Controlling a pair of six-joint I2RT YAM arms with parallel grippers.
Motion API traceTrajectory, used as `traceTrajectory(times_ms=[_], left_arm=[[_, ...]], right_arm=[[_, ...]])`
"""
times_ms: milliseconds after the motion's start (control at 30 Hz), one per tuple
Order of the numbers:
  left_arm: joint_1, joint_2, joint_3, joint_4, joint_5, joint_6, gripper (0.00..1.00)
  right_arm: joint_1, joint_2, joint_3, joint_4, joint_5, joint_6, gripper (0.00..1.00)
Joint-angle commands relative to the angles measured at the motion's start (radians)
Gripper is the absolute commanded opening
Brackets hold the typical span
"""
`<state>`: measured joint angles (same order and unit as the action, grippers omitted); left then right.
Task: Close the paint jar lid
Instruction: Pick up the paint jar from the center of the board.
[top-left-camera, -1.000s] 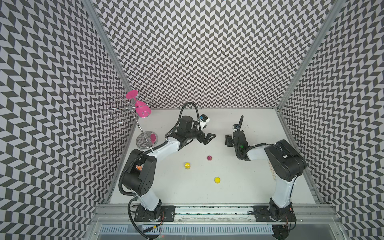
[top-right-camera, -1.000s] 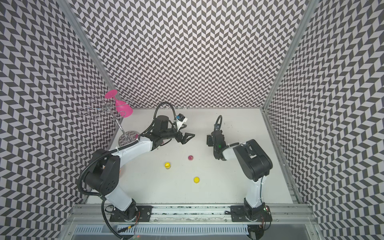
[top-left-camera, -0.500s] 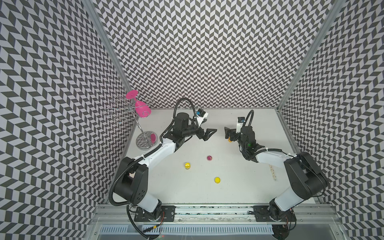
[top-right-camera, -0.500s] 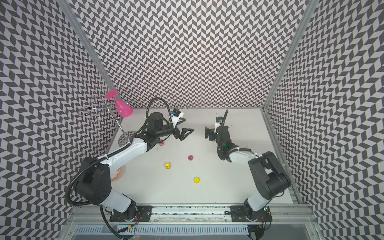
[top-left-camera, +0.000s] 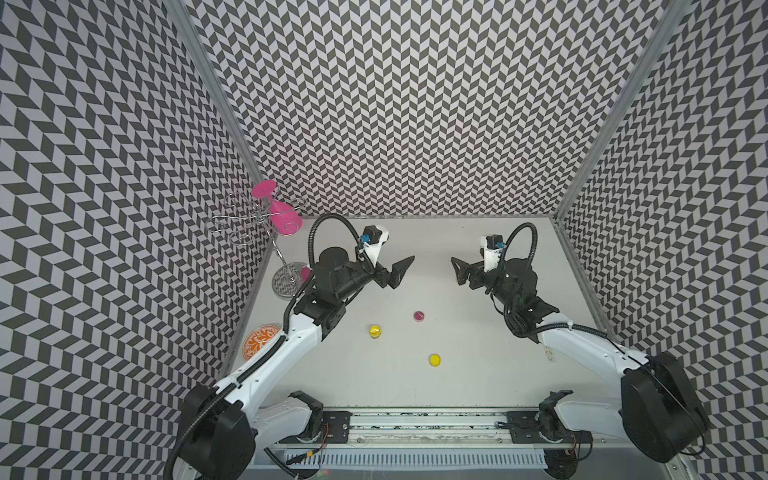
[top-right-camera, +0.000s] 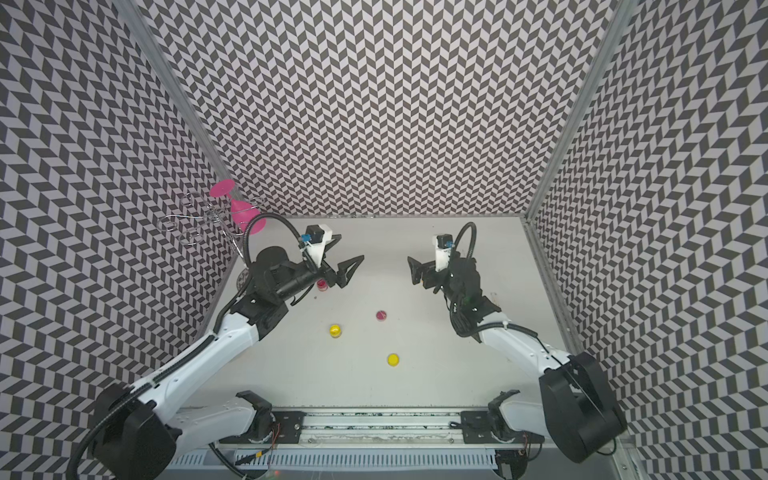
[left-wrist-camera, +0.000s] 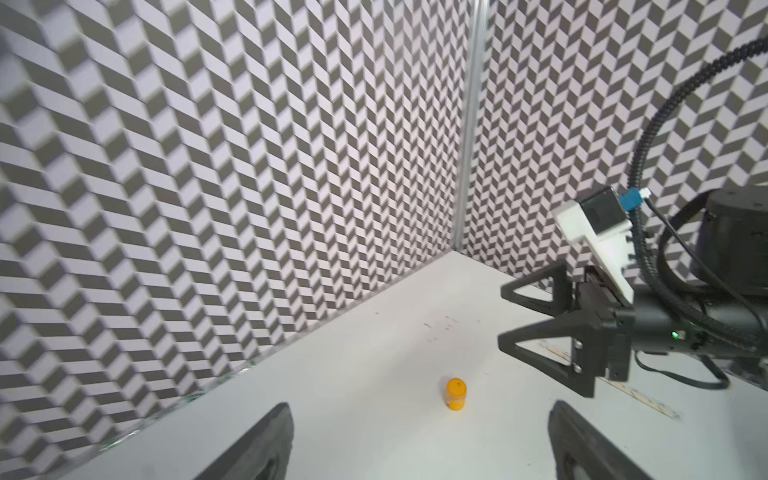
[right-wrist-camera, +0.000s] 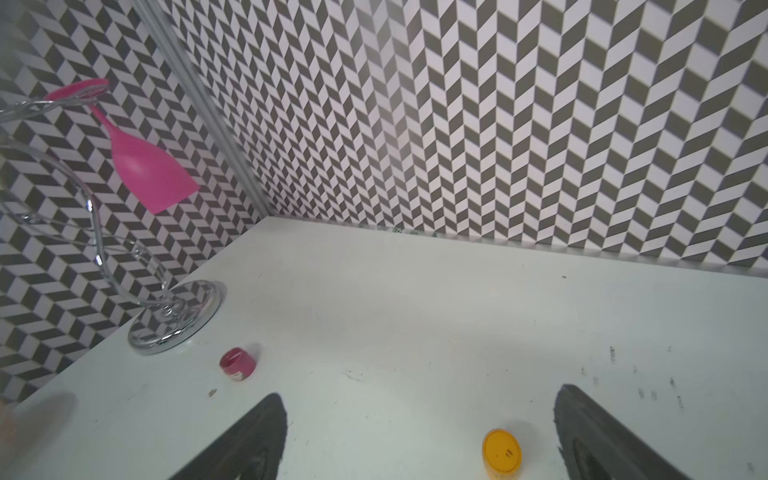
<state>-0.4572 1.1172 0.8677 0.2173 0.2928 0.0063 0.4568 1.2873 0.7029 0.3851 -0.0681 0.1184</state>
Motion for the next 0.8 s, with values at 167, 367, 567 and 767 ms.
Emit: traceTrajectory(times_ms=[167,367,567,767], left_arm=[[0.052,-0.169,-0.082,-0.177,-0.231,-0.169,0.91],[0.056,-0.235,-0.047,-0.287,-0.249,-0.093,1.00],[0.096,-0.293,-0.079,-0.272,-0.307,-0.088,1.00],[0.107,-0.339,-0.115,-0.267,-0.380,-0.137,1.00]], right_arm=[[0.192,0.237,0.196,-0.002,-0.093,-0.045,0.98],[0.261,0.519,0.417,-0.027,-0.177,-0.013,0.94],[0.337,0.735,0.608,-0.064,-0.164,-0.039,0.94],[0.379,0.882,0.739,-0.086,-0.133,-0.041,0.89]])
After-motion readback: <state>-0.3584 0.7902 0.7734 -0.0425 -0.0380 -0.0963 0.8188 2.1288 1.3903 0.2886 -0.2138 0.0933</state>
